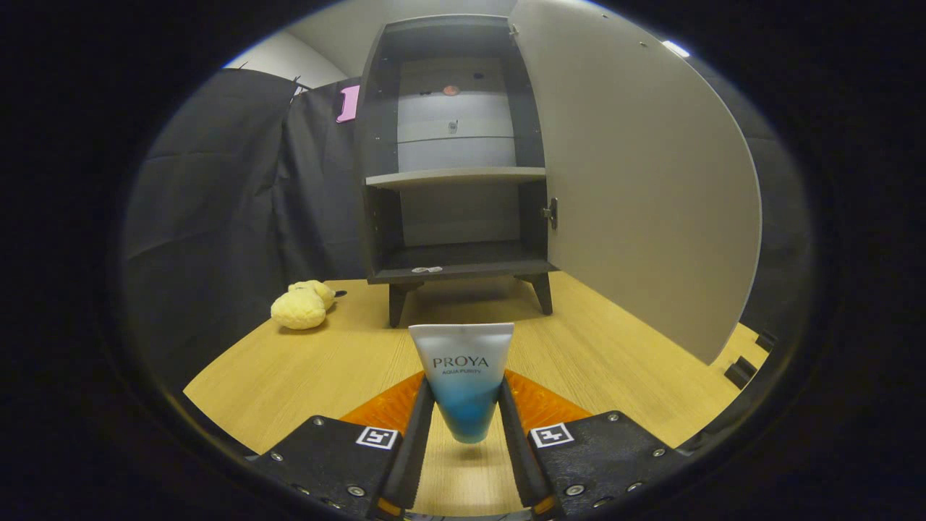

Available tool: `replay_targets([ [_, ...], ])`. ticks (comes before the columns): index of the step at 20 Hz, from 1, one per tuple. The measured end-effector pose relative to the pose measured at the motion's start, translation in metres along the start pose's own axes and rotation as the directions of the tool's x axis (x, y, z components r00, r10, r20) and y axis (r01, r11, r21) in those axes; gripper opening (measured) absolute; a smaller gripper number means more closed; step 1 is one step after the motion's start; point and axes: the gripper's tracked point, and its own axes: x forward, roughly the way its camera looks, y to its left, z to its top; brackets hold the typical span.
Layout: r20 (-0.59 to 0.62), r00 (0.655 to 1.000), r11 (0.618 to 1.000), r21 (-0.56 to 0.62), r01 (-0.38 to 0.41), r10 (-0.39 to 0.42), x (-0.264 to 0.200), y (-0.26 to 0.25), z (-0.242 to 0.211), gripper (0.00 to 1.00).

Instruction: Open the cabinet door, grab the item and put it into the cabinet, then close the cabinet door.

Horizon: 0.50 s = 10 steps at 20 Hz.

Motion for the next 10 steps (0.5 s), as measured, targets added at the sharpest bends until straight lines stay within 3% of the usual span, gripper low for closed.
replay_targets([
  [10, 0.073, 0.992, 0.992, -0.085, -0.096, 0.102, 0.011, 0.023, 0.118, 0.52],
])
